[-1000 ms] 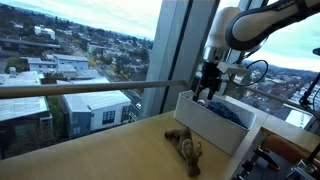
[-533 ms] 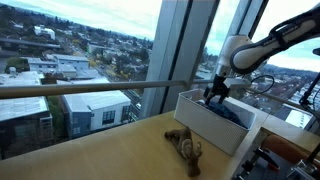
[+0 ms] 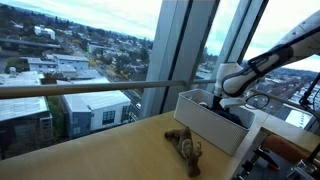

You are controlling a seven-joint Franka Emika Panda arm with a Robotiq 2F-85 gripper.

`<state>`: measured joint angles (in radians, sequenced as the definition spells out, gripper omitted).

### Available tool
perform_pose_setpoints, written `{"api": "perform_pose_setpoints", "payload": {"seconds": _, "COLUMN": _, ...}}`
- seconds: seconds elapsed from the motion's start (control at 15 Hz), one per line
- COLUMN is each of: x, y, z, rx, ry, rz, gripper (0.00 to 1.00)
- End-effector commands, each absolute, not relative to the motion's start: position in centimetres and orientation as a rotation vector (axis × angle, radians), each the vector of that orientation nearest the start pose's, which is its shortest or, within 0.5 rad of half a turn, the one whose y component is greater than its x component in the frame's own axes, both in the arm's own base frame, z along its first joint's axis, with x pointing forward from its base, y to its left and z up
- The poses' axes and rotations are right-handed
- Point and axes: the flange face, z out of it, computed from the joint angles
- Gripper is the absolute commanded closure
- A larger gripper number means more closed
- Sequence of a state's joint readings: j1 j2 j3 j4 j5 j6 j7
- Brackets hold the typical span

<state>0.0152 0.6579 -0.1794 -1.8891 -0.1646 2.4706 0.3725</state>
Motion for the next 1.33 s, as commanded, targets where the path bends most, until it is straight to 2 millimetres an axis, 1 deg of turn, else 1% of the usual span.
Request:
{"api": "perform_pose_setpoints", "payload": {"seconds": 0.0, "x": 61.3, "y": -9.2, "z": 10.5, "rx": -3.268, "ry": 0.606, "rz": 0.237, "gripper": 0.00}}
{"api": "perform_pose_setpoints", "payload": {"seconds": 0.07, "x": 61.3, "y": -9.0, "z": 10.1, "rx": -3.269, "ry": 0.607, "rz": 0.253, "gripper": 0.21}}
{"api": "perform_pose_setpoints", "payload": {"seconds": 0.2, "x": 61.4, "y": -8.9, "z": 10.8, "rx": -3.263, "ry": 0.597, "rz": 0.263, "gripper": 0.33}}
{"api": "perform_pose_setpoints", "payload": {"seconds": 0.33, "x": 61.5, "y": -8.8, "z": 12.6, "rx": -3.249, "ry": 0.600, "rz": 0.262, "gripper": 0.47}}
{"api": "perform_pose_setpoints", "payload": {"seconds": 0.67, "x": 61.1, "y": -8.4, "z": 16.8, "rx": -3.203, "ry": 0.605, "rz": 0.243, "gripper": 0.87}}
{"api": "perform_pose_setpoints", "payload": {"seconds": 0.8, "x": 60.9, "y": -8.3, "z": 19.1, "rx": -3.182, "ry": 0.608, "rz": 0.222, "gripper": 0.99}}
{"api": "perform_pose_setpoints", "payload": {"seconds": 0.93, "x": 60.7, "y": -8.0, "z": 21.8, "rx": -3.163, "ry": 0.609, "rz": 0.188, "gripper": 1.00}}
{"api": "perform_pose_setpoints", "payload": {"seconds": 1.13, "x": 60.5, "y": -7.4, "z": 26.4, "rx": -3.145, "ry": 0.605, "rz": 0.126, "gripper": 1.00}}
{"api": "perform_pose_setpoints", "payload": {"seconds": 1.27, "x": 60.6, "y": -6.6, "z": 30.1, "rx": -3.141, "ry": 0.592, "rz": 0.070, "gripper": 1.00}}
